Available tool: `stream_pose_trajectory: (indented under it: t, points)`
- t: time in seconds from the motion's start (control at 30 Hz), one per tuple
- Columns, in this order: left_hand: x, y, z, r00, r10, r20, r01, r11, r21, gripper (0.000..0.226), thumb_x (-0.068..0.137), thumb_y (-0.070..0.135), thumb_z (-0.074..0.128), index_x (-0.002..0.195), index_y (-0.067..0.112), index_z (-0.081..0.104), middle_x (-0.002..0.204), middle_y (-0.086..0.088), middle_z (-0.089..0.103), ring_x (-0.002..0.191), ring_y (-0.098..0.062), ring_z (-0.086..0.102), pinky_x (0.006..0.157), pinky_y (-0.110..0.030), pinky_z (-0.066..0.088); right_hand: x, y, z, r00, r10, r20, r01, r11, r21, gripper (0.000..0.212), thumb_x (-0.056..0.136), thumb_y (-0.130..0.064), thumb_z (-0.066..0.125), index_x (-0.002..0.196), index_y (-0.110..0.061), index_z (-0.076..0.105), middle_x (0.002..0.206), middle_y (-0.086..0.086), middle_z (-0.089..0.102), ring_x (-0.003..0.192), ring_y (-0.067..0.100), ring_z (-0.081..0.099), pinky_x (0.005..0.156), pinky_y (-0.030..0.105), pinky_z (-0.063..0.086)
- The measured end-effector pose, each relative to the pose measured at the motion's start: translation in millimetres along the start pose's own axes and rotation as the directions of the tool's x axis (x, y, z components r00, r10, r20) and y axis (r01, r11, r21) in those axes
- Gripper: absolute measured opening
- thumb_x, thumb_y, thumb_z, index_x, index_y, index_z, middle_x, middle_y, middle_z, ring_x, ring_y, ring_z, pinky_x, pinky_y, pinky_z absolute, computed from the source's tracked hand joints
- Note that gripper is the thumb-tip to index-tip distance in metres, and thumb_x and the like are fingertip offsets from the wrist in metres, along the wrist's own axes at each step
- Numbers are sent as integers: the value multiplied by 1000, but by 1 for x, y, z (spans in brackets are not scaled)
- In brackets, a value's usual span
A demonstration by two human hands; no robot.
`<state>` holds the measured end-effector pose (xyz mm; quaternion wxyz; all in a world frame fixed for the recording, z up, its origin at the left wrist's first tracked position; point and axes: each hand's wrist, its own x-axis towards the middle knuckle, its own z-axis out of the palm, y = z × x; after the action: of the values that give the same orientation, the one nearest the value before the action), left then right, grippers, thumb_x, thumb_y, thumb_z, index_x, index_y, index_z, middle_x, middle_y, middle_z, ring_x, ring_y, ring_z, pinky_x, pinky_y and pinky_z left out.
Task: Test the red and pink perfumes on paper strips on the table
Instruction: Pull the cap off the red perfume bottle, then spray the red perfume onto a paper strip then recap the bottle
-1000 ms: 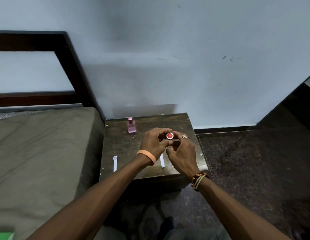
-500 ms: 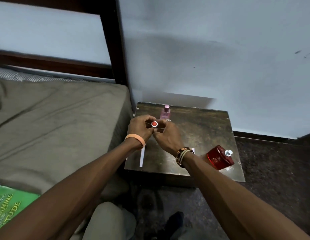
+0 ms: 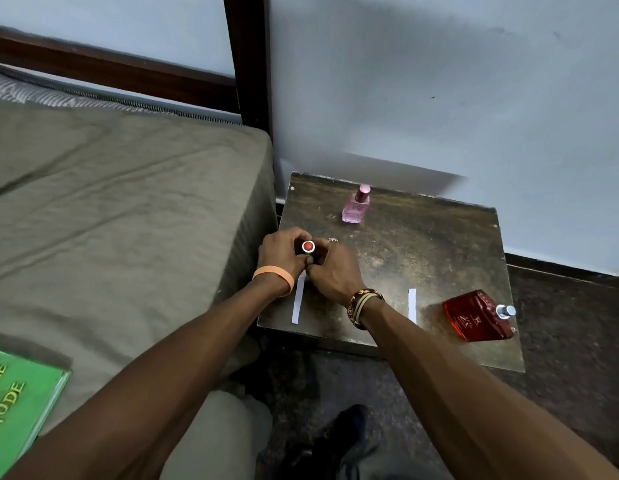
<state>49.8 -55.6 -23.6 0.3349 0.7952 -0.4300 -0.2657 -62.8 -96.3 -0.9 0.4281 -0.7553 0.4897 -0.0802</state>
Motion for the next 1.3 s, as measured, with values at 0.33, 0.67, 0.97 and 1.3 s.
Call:
stream_pose_trajectory:
  t: [0.33,0.67,0.97,1.3]
  points:
    - [-11,6,-12,994,63,-92,-58,997,51,63,71,8,66,131,16,50,122,-8,56,114,-23,52,102,-34,42,-25,12,-27,967,122,-223,-126,992,-5,49,87,-4,54,135,-14,55,119,6,67,106,22,63,88,29,48]
    - [-42,83,69,948,277,159,-297,948,116,11,87,21,62,94,16,68,92,-6,65,90,-23,56,81,-33,43,-84,76,-74,886,227,-404,-331,920,-211,35,99,-14,44,130,-14,61,127,13,60,106,31,63,83,35,49]
    - [-39,100,125,921,187,341,-276,932,235,15,84,27,63,90,17,72,88,-7,71,85,-26,64,72,-31,49,-99,118,-70,895,208,-395,-372,837,-402,29,102,-22,40,101,-14,68,99,8,64,86,27,64,61,29,33]
    - [-37,90,140,913,264,312,-349,901,258,12,81,33,67,85,24,74,81,-1,71,75,-19,64,66,-29,50,-98,131,-61,879,149,-454,-344,857,-383,22,100,-28,46,103,-18,66,98,7,63,85,25,60,67,31,35]
